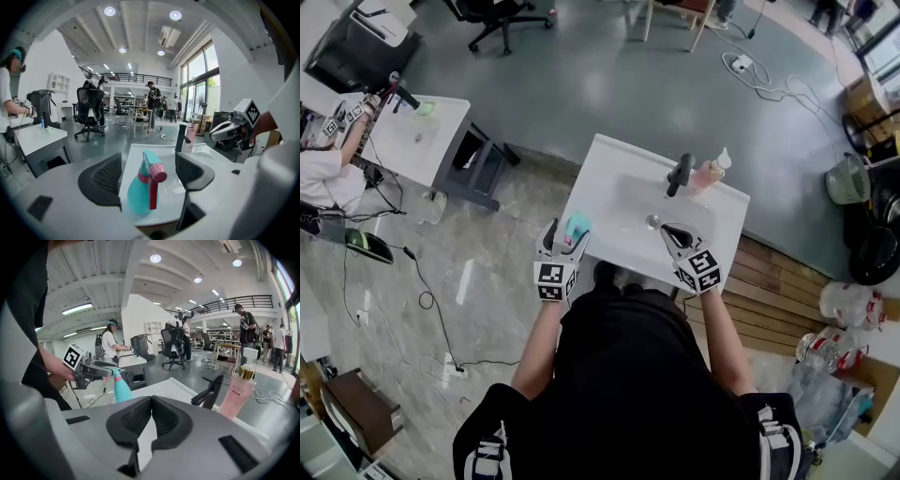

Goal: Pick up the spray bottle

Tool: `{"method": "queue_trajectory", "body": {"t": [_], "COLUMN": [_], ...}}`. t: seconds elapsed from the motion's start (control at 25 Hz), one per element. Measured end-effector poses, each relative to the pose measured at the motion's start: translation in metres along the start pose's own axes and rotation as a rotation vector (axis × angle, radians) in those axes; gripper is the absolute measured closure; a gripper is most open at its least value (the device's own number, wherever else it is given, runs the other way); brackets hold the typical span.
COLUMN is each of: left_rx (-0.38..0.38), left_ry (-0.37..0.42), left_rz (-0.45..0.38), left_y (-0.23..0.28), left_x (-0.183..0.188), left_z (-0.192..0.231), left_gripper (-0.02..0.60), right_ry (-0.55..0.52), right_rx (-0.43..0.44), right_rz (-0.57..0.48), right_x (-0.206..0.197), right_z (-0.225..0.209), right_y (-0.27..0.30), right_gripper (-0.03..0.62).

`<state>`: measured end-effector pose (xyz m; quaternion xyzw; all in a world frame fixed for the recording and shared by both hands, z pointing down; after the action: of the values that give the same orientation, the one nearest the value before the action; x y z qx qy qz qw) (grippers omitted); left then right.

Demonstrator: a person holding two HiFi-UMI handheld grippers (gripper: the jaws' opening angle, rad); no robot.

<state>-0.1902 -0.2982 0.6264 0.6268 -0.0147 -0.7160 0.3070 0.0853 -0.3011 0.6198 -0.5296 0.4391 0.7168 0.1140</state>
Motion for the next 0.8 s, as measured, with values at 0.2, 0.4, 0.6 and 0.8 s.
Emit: {"method": "queue_trajectory", "body": {"t": [0.2,0.4,0.6,0.8], "left_rx": [-0.015,-0.03,-0.049,-0.067], "left_ry": [-0.012,-0.022,-0.033,-0.027], "left_rz": [0.005,0.005,0.009,0.022], "left_y": [0.002,0.002,0.003,0.005], "left_x": [-0.003,-0.005,-0.007,-0.011], "left_z": [0.005,0.012,0.014,0.013], "left_gripper": [0.232,0.232,0.232,0.232], "right_ry": [0.005,0.003,-0.006,-0.014], "right_rx": [-0.006,-0.017,-0.02,-0.02], "right_rz": [0.006,0.016,0.014,0.025], "right_x": [-0.004,-0.005,-0.001,-0.001], "right_z": [0.006,0.008,0.012,0.015], "right_y": [-0.004,-0.006,-0.002,0.001], "right_gripper": [0.578,0.578,0.577,0.578]}}
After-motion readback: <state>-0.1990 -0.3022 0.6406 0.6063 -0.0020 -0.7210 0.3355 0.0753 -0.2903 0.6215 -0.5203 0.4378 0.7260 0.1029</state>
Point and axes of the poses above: the fingertips, and each gripper's own axes: y forward along the fingers, z to its left, x out of its top, the point moved 5 cm from there along -y, backward along the fingers, and after that the axes turned 9 degrees about -y, right-handed, at the moved point
